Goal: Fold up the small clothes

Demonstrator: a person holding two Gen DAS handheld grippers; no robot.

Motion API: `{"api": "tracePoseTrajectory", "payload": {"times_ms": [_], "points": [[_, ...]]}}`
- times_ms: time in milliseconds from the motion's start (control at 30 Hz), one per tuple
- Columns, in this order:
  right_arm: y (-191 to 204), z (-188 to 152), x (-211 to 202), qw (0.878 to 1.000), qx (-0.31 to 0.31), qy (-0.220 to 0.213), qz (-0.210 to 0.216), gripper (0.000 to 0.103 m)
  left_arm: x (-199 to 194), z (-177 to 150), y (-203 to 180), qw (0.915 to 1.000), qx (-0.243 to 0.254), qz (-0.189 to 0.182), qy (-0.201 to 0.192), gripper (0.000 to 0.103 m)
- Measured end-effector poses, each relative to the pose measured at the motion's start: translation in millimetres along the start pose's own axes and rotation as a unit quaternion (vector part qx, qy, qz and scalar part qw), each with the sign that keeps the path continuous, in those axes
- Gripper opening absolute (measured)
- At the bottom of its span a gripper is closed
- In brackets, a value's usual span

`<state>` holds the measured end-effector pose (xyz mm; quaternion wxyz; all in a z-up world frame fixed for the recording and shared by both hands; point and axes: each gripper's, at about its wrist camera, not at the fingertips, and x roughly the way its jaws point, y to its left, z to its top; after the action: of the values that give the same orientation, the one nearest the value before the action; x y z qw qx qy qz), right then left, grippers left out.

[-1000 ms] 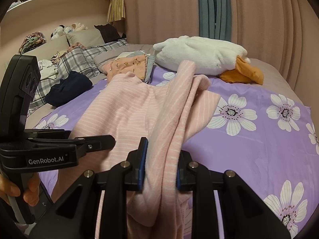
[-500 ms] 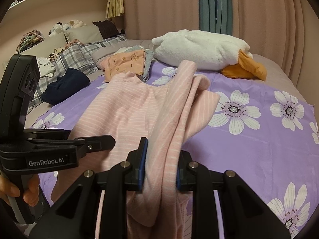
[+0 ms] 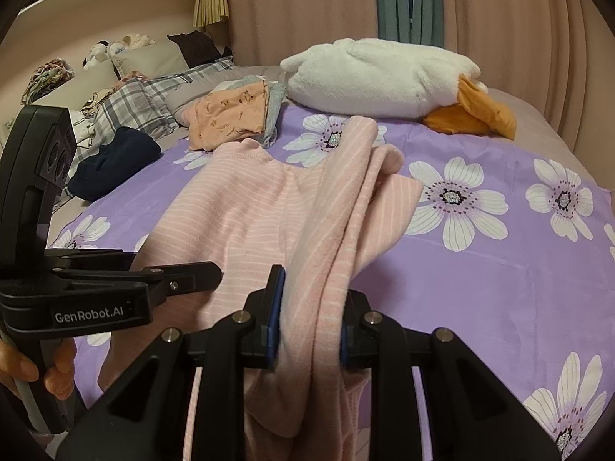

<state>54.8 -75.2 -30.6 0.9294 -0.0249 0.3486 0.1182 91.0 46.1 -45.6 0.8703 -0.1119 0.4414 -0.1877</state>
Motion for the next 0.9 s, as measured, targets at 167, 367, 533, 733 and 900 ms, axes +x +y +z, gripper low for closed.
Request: {"api": "tracePoseTrajectory", "payload": {"times_ms": [167,367,533,733,900], "points": [[-8,0,11,1.0,0.005,0.007,-0.004,0.024,12,3,0,1.0,0.0,-0.001,0.008,0.034],[-16,1,22,1.0,0.011,0.01,-0.008,0.024,24,7,-1,0.9999,0.004,-0.001,0.016,0.034],[-21,0,28,1.0,0.015,0.012,-0.011,0.024,32,10,-2,0.9998,0.006,0.0,0.021,0.034],[-27,-1,37,1.0,0.022,0.017,-0.014,0.024,43,14,-2,0.9996,0.008,0.003,0.027,0.034],[-34,-2,45,0.999,0.03,0.022,-0.016,0.024,54,16,-3,0.9994,0.01,0.003,0.033,0.034]]}}
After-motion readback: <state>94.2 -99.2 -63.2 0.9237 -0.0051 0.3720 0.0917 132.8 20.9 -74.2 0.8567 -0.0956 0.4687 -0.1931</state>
